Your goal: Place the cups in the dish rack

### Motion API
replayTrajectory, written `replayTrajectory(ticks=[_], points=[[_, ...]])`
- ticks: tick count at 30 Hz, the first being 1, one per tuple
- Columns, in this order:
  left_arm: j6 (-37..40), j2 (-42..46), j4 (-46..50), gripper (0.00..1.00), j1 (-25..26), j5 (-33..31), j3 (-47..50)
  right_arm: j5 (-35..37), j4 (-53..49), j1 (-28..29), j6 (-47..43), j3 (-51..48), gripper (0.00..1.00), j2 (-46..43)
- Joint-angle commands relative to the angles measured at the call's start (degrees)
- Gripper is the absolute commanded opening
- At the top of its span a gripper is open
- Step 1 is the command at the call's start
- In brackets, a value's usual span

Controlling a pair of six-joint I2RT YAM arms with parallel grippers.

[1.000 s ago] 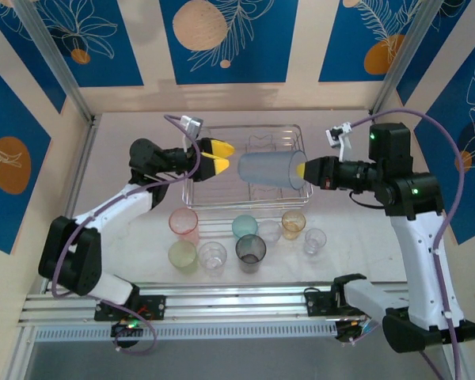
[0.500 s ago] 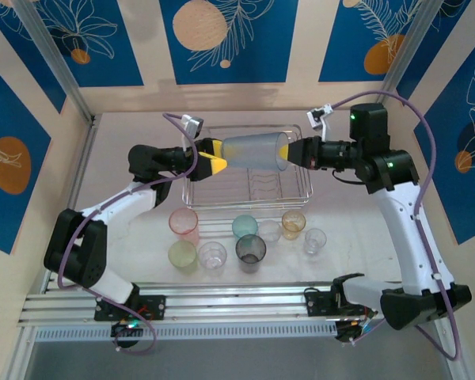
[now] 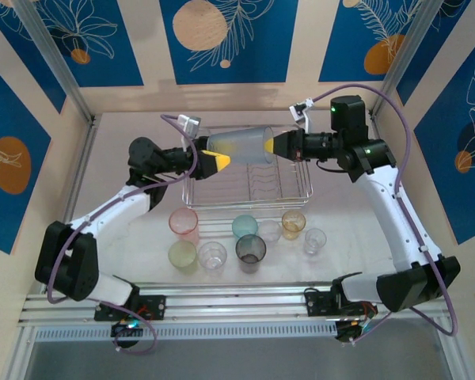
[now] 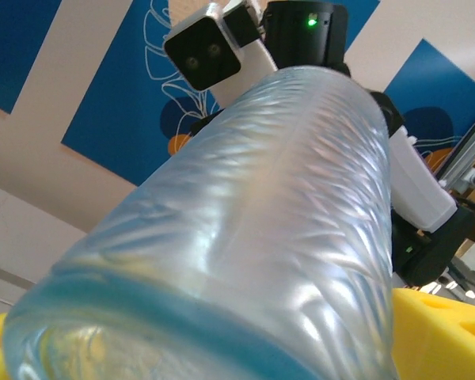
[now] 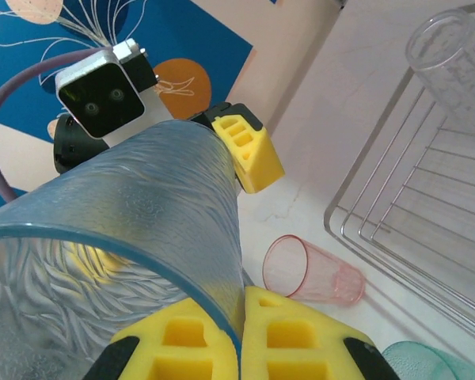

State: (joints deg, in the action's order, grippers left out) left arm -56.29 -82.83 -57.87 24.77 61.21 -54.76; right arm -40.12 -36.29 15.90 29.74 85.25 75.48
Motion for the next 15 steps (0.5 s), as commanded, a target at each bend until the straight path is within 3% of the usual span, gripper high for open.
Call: replayTrajectory(ticks=[1,4,7,13,14,15], points=[[-9.4,-2.9,-16.2,0.85,0.6,0.3,-0.1,-2.3,2.0,1.0,0.2,0.3,0.00,1.5],[-14.5,-5.4,-22.3,0.77,0.6,0.4,-1.5,-2.2,1.6,1.2,-0.1,0.4,0.00,2.3],[-14.3,-5.8,-21.7,0.71,0.6,0.5,-2.1,-2.1,1.5,1.0,-0.2,0.3,0.00,2.6],[-4.6,-2.5,-6.6,0.50,0.6,-0.9,-1.9,-1.7,0.9,0.7,-0.3,1.3,0.00,3.8],[-1.6,-1.4,-2.4,0.42,0.6,-2.0,-1.8,-1.6,0.4,0.6,-0.4,1.7,0.06,4.2],[1.4,-0.2,2.7,0.34,0.6,-3.3,-1.8,-1.3,-0.2,0.5,-0.5,2.2,0.19,4.6]])
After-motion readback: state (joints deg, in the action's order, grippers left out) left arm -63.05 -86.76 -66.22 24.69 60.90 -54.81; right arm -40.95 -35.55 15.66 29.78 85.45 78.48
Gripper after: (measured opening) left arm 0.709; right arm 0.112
